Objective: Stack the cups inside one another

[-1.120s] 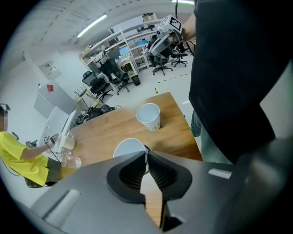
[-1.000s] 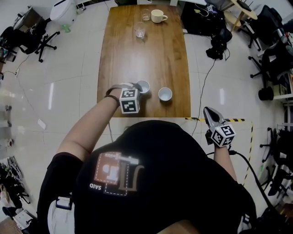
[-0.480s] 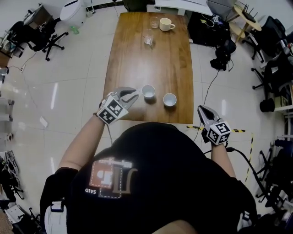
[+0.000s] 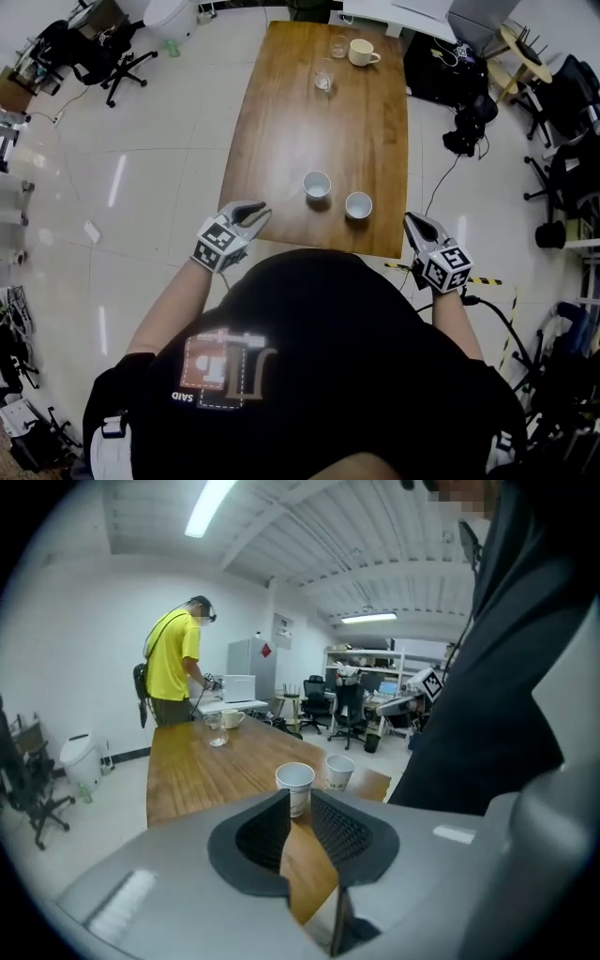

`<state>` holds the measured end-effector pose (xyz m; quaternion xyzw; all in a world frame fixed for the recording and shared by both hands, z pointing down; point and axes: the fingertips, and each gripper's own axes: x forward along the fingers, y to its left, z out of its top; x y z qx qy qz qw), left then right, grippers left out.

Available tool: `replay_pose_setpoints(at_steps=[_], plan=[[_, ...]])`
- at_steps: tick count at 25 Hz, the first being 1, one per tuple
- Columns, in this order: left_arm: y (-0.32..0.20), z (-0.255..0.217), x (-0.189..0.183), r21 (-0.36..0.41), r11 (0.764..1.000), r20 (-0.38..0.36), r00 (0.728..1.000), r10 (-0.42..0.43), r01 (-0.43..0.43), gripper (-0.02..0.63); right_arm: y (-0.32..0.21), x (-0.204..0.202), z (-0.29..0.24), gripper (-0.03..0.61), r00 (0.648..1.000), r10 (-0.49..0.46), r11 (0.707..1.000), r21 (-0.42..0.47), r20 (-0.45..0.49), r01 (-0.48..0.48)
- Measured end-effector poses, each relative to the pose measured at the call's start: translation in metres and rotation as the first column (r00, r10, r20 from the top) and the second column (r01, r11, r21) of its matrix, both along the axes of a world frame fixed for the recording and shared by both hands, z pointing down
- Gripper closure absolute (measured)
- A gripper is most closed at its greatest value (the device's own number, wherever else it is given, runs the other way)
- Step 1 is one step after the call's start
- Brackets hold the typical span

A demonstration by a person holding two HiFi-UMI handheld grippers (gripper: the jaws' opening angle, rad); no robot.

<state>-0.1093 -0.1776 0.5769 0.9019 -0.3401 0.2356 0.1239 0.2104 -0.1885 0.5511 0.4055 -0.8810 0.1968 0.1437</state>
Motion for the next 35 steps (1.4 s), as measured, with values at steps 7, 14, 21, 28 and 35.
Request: replay_pose_setpoints(at_steps=[7, 14, 21, 28, 35], plan=[[-0.006, -0.010, 0.104, 0.114, 0.865, 0.306, 0.846, 0.437, -0.488, 0.545, 0.031, 0.035, -0.002, 0.563, 0.996, 0.093, 0.996, -0.010, -0.004, -0.093], [0.006, 0.033, 0.208, 0.009, 0.620, 0.531, 0.529, 0.662, -0.785, 0.545, 0.093, 0.096, 0.009, 0.565, 0.964, 0.264, 0.963, -0.045, -0.017, -0.265], [0.013, 0.099, 0.230, -0.173, 0.547, 0.671, 0.309, 0.674, -0.819, 0.545, 0.133, 0.138, 0.017, 0.564, 0.934, 0.355, 0.932, -0.066, -0.025, -0.356], [0.008, 0.112, 0.235, -0.183, 0.588, 0.703, 0.313, 0.639, -0.788, 0.575, 0.134, 0.140, 0.016, 0.565, 0.941, 0.338, 0.939, -0.062, -0.034, -0.339], [0.007, 0.091, 0.234, -0.111, 0.622, 0.663, 0.408, 0.627, -0.775, 0.614, 0.117, 0.124, 0.007, 0.565, 0.957, 0.284, 0.956, -0.055, -0.056, -0.287]])
